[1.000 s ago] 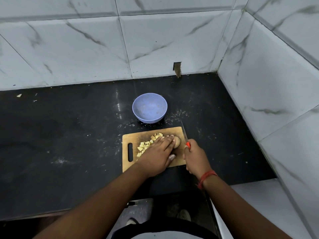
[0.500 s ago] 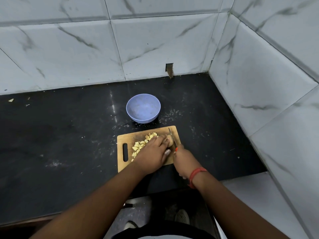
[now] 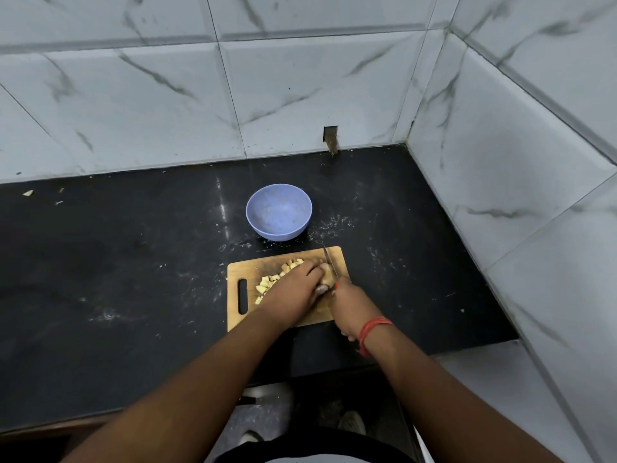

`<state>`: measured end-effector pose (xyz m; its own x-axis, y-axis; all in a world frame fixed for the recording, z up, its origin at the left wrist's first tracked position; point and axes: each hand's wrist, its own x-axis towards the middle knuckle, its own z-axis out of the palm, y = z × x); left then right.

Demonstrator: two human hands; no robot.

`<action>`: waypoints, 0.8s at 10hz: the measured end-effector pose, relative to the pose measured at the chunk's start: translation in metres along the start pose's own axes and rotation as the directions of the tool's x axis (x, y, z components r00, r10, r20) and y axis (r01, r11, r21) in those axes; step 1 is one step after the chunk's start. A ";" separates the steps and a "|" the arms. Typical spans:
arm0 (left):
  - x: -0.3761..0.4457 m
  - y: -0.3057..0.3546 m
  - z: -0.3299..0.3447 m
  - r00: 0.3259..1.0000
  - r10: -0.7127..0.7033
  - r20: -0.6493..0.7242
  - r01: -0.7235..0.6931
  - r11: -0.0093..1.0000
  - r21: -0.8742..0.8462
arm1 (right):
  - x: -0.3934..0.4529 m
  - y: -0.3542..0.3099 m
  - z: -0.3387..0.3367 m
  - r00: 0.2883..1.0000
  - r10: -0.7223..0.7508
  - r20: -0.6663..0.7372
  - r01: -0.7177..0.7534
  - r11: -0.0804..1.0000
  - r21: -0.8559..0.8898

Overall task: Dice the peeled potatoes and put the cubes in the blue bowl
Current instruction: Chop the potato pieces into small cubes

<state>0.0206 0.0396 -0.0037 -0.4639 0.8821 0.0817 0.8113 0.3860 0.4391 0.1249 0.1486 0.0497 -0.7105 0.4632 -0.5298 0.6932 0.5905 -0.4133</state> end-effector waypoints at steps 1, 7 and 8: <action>0.008 0.003 -0.001 0.998 -0.050 -0.039 0.047 0.997 -0.067 | -0.003 0.002 0.000 1.000 -0.011 -0.026 0.011 1.000 -0.021; 0.016 -0.008 0.000 0.995 -0.061 -0.080 0.045 0.981 -0.188 | -0.017 -0.003 -0.013 0.995 -0.014 0.094 0.022 0.996 -0.091; 0.018 -0.008 0.001 0.995 -0.053 -0.086 0.035 0.981 -0.190 | -0.009 -0.010 -0.010 0.985 0.150 0.088 -0.145 0.988 -0.062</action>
<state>0.0057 0.0525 -0.0067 -0.5349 0.8340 0.1354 0.7120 0.3586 0.6036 0.1231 0.1451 0.0662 -0.5853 0.4865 -0.6486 0.7796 0.5575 -0.2853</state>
